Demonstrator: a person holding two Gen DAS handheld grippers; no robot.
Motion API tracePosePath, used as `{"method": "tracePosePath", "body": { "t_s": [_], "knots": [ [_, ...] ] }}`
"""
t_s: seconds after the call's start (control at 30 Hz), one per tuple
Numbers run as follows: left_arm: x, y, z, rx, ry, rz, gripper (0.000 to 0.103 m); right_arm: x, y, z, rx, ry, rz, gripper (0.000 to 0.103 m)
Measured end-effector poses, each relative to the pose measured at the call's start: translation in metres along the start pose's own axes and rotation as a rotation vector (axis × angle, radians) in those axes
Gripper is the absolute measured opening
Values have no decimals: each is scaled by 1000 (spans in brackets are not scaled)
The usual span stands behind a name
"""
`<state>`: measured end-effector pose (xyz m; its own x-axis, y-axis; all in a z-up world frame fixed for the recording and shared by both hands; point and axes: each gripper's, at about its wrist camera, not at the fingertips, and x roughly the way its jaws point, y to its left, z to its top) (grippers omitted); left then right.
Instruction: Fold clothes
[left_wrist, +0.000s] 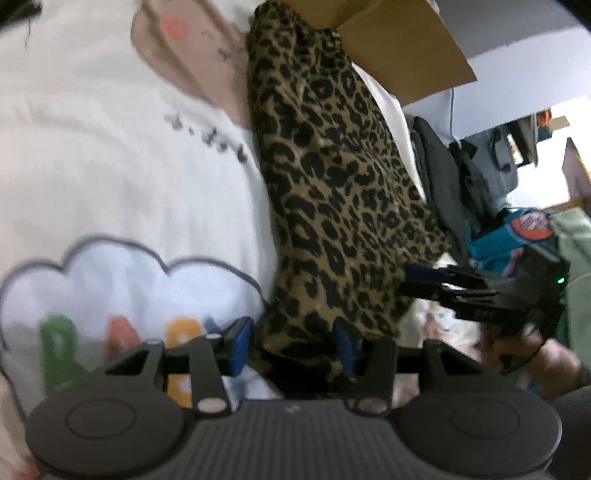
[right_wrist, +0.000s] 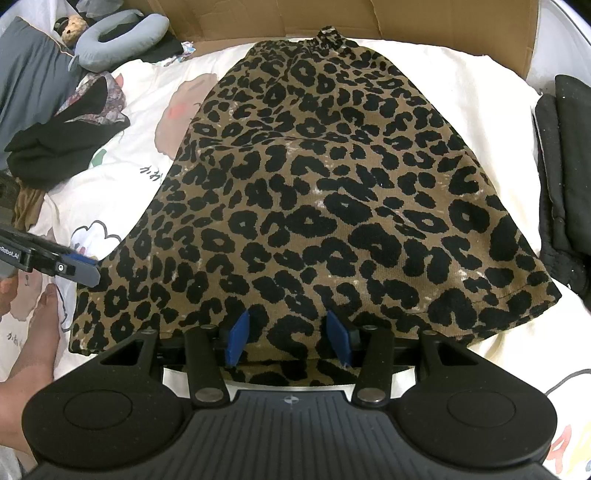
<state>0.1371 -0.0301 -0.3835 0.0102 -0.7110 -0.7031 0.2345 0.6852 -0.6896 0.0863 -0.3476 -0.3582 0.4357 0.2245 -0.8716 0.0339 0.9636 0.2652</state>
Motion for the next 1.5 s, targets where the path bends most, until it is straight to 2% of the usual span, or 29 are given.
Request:
{"method": "tracePosePath", "body": {
  "t_s": [0.1, 0.2, 0.33, 0.5, 0.7, 0.87, 0.97, 1.03, 1.07, 1.1, 1.3, 1.5],
  "knots": [
    [1, 2, -5, -35, 11, -29, 42, -1, 7, 0, -29, -1, 39, 54],
    [-1, 8, -7, -98, 7, -92, 35, -1, 16, -1, -63, 3, 82, 54],
    [-2, 14, -10, -166, 4, -178, 35, 7, 35, -1, -123, 21, 158, 53],
    [9, 16, -13, -187, 21, -160, 39, 15, 58, -4, -209, 42, 234, 53],
    [11, 24, -16, -238, -11, -192, 39, 24, 74, -4, -263, 53, 261, 53],
    [24, 13, -20, -216, 29, -219, 39, 30, 80, -3, -289, 58, 265, 53],
    [26, 14, -23, -228, 27, -225, 37, 31, 84, -5, -306, 59, 267, 52],
    [26, 18, -24, -234, 33, -211, 24, 30, 84, -5, -311, 59, 273, 52],
    [27, 19, -24, -232, 41, -197, 10, 30, 83, -5, -313, 59, 276, 52],
    [26, 19, -24, -225, 47, -182, 8, 29, 82, -5, -311, 59, 279, 52],
    [14, 20, -21, -185, 46, -147, 5, 13, 50, 2, -197, 14, 231, 51],
    [5, 21, -15, -176, 37, -138, 5, -7, 1, 4, -49, -60, 103, 51]
  ]
}}
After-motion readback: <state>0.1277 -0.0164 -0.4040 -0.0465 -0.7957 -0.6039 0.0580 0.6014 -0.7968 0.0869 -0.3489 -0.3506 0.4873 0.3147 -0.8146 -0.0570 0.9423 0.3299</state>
